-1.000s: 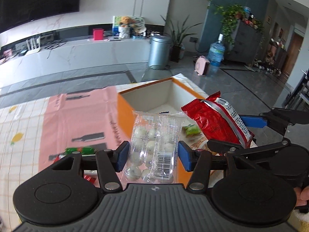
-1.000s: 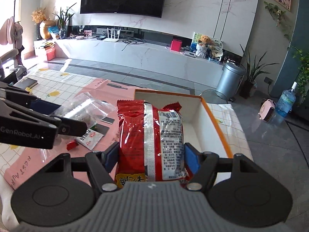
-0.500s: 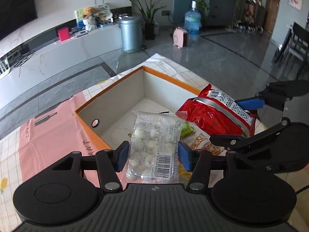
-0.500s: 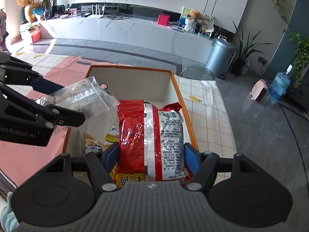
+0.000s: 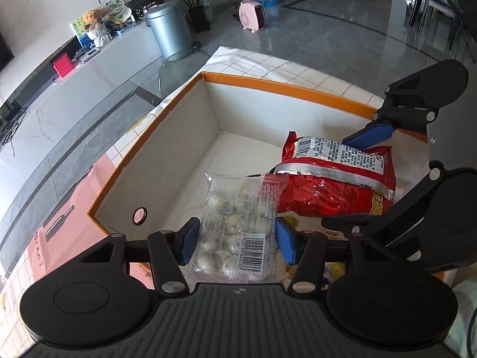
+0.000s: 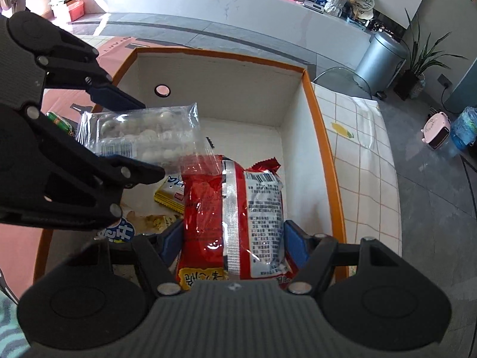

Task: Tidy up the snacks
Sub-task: 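Carry the tray and chip bag over the orange box and open both tools to drop them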

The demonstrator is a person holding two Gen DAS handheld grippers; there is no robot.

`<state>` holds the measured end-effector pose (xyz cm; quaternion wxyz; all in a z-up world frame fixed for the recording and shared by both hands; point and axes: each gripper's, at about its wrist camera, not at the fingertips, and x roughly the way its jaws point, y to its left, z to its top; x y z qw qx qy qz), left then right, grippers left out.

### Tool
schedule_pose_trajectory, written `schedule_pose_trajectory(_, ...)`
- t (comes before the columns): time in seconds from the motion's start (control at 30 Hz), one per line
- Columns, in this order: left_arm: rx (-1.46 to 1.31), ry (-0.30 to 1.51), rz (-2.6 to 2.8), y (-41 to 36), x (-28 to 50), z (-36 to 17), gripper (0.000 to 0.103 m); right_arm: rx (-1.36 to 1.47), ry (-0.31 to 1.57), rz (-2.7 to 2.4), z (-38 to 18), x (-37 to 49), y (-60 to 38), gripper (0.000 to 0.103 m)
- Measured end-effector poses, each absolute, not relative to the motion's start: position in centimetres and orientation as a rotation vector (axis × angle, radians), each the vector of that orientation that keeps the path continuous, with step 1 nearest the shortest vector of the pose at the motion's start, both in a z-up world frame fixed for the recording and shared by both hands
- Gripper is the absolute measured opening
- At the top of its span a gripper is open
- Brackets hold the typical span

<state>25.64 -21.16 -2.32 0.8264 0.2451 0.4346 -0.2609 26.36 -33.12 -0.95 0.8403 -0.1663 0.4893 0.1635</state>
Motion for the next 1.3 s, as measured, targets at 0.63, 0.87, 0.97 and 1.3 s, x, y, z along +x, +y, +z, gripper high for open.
schedule_pose_trajectory(0.63, 0.860, 0.978, -0.670, -22.6, 28.3, -5.0, 0.063, -0.406, 1.110, 0.387, -3.4, 28.8, -32.6, 0.068)
schedule_pose_trajectory(0.87, 0.869, 0.989, -0.664, -22.9, 28.7, -5.2, 0.074, -0.385, 1.110, 0.375, -3.5, 29.1, -32.9, 0.069)
schedule_pose_trajectory(0.97, 0.855, 0.992, -0.658, -22.7, 28.7, -5.1, 0.077, -0.406, 1.111, 0.367, -3.7, 29.0, -32.8, 0.069)
schedule_pose_trajectory(1.3, 0.646, 0.961, -0.594, -20.3, 28.4, -1.8, 0.081, -0.378, 1.112, 0.314, -2.5, 28.8, -32.9, 0.069)
